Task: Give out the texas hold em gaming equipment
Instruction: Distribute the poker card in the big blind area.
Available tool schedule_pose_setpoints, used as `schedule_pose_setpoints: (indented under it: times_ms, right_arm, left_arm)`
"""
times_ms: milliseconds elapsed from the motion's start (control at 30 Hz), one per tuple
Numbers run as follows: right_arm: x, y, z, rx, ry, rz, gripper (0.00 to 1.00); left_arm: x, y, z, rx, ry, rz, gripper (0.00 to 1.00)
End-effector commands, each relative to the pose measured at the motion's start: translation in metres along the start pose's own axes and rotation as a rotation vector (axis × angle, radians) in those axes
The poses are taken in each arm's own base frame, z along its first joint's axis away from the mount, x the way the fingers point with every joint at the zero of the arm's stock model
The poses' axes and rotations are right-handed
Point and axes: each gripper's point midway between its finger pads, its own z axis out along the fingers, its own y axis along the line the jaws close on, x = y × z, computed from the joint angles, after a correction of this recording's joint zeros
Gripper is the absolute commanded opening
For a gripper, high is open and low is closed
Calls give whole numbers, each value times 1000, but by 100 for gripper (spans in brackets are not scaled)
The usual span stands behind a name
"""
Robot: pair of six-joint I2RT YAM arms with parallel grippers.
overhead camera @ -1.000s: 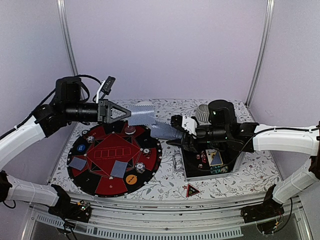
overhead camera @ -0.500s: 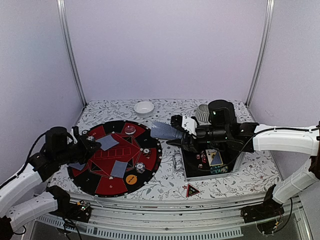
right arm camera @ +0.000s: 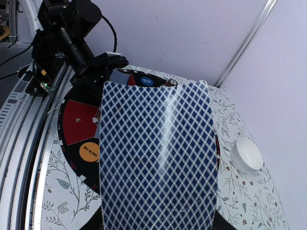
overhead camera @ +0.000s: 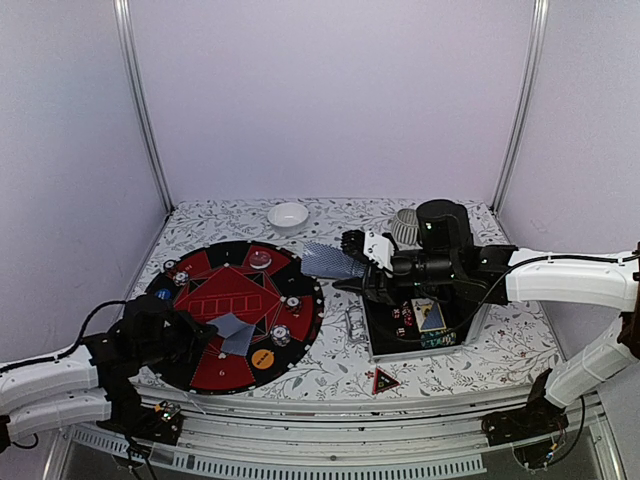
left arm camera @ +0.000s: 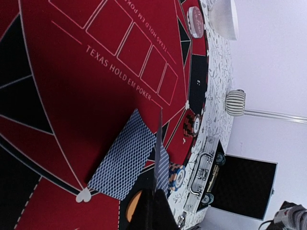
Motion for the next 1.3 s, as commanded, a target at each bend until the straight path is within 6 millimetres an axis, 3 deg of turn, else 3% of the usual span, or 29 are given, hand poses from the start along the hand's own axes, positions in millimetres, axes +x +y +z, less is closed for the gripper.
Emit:
schedule_pose_setpoints:
  times_ms: [0, 700, 867, 1267]
  right_arm:
    - [-15, -4, -2, 14, -32, -17, 43]
    - [-18, -5, -5, 18, -37, -23, 43]
    - [-17, -5, -7, 21, -31, -25, 43]
    - [-18, -4, -7, 15, -33, -26, 43]
  left_arm:
    - [-3, -12, 1, 44, -85, -68, 0]
    - [19, 36, 11, -88, -102, -205, 0]
    - [19, 39, 10, -90, -117, -226, 0]
    - [40, 61, 9, -167, -74, -268, 0]
